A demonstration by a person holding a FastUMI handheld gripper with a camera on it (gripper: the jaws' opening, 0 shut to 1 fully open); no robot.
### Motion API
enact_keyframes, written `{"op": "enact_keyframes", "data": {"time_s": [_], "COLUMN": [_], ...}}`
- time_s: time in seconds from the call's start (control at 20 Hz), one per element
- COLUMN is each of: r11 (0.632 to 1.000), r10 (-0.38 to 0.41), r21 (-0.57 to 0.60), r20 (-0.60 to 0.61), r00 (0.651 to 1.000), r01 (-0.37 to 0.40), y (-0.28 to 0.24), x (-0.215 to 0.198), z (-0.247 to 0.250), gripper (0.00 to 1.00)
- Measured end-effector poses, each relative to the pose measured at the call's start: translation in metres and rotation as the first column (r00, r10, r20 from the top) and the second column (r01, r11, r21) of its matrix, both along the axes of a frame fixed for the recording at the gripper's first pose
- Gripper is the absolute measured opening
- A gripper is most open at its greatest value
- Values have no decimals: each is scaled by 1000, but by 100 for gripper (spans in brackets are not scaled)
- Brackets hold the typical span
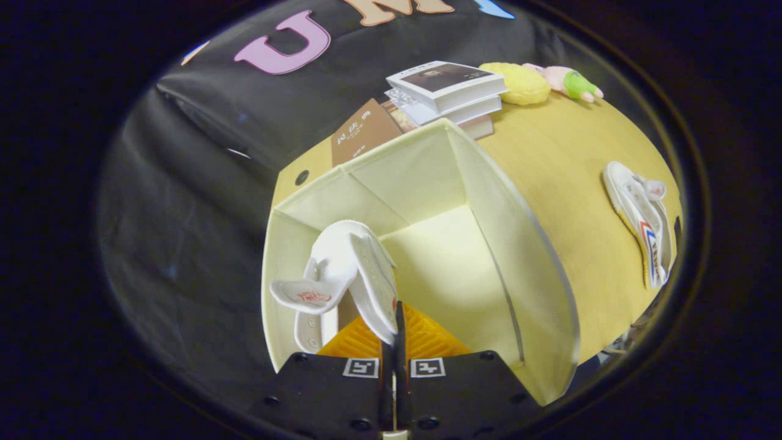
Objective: Open the storage box then place both shoes into the box .Put the left shoe in first, then the right shoe, with the right side of both shoes facing outward in a uniform manner.
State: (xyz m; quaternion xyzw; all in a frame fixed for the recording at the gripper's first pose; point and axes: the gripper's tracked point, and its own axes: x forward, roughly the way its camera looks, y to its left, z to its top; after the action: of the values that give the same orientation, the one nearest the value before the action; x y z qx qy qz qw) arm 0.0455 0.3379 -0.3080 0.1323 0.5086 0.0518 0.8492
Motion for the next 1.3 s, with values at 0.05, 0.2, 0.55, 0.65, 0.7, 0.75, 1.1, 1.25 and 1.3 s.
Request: {"op": "enact_keyframes", "data": {"time_s": [0.05, 0.2, 0.55, 0.65, 0.7, 0.75, 1.1, 1.25, 1.3], "r11": [1000, 998, 999, 1000, 998, 992, 960, 949, 947], "r10": [-9, -60, -29, 10, 34, 54, 226, 256, 267], "r21": [3, 0, -31, 6, 63, 122, 162, 159, 146], "r20": [-2, -11, -48, -83, -100, -103, 40, 114, 132], "r00": [1000, 998, 998, 996, 994, 993, 973, 960, 955], "r01": [9, 60, 28, -10, -28, -42, -229, -271, -285], "y": [0, -8, 8, 17, 27, 35, 10, -16, -29], "x": [0, -2, -13, -24, -27, -30, -34, -32, -31], "z": [0, -1, -27, -30, -28, -17, 57, 92, 100], "gripper": [5, 5, 5, 9, 25, 40, 100, 100, 100]}}
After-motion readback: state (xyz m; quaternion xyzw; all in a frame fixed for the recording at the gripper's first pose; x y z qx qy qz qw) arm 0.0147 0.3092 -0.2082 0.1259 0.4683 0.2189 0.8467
